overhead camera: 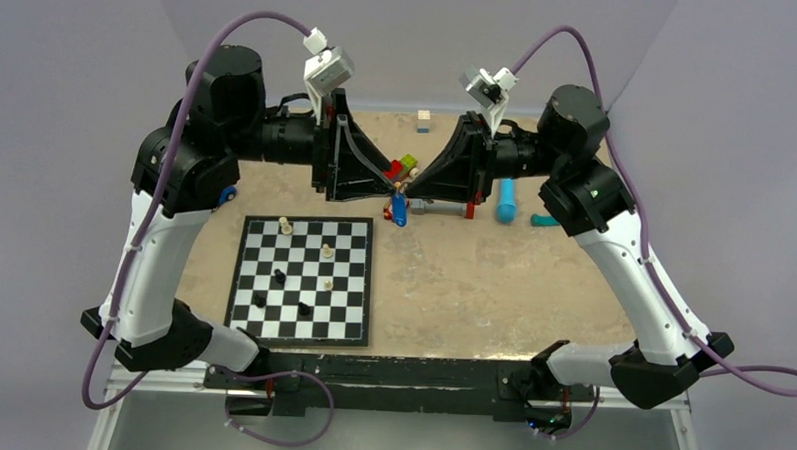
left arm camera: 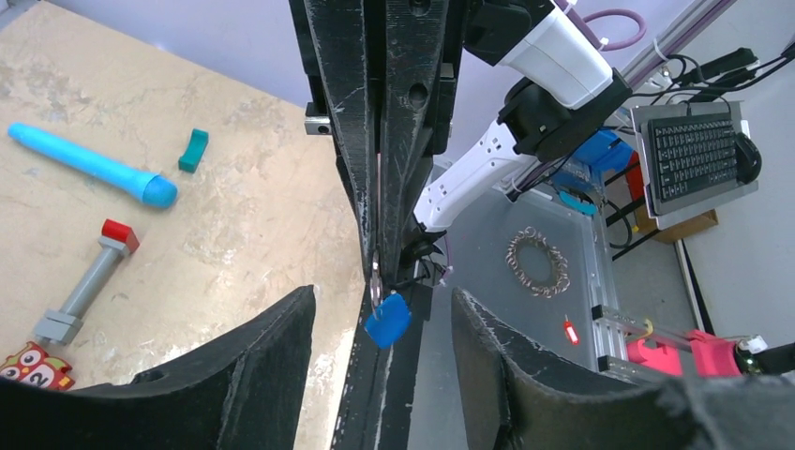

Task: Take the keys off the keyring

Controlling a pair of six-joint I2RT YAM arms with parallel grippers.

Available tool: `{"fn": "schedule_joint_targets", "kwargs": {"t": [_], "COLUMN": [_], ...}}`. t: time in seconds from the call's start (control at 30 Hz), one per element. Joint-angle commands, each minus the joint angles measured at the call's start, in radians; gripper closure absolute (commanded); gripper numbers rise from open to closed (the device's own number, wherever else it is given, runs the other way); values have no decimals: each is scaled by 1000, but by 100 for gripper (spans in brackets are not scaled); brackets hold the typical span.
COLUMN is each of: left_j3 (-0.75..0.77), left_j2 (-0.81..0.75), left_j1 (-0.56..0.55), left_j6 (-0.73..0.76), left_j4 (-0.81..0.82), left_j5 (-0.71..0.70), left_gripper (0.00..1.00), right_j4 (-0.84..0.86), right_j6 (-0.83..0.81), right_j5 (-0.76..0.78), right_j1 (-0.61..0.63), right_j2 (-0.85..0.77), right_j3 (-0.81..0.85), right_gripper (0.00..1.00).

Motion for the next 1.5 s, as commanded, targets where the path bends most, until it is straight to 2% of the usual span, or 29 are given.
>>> {"fn": "schedule_joint_targets", "kwargs": {"t": [0.0, 0.47, 0.83, 1.0, 1.1, 1.27, 1.3, 1.37, 1.4, 1.47], "left_j3": [34, 46, 53, 60, 69, 72, 70, 57, 46, 25], "left_j2": [29, 44, 67, 72, 77, 77, 76, 70, 65, 53], "left_j1": [4, -8, -42, -45, -46, -52, -53, -54, -54, -53], "left_j6": [1, 6, 40, 42, 40, 33, 27, 7, -6, -41], "left_j4": [23, 19, -38, -40, -46, -43, -37, -15, 8, 49], "left_j5": [35, 21, -7, -19, -24, -28, -27, -31, -35, -42], "left_gripper": [43, 54, 58, 71, 100, 100, 100, 100, 100, 100], "right_j4": [67, 36, 33, 30, 30, 37, 40, 57, 72, 116], "right_j6": [4, -28, -37, -39, -38, -33, -30, -19, -8, 21], "right_j5": [-36, -35, -40, -47, -48, -49, -49, -45, -39, -34], "right_j1": [1, 1, 0, 0, 1, 0, 0, -1, 0, 1], "right_j2": [-27, -20, -11, -12, -18, -19, -18, -16, -15, -15], "right_j3": [5, 27, 38, 38, 33, 32, 34, 34, 32, 23], "right_gripper": [100, 100, 100, 100, 100, 100, 96, 67, 56, 46]}}
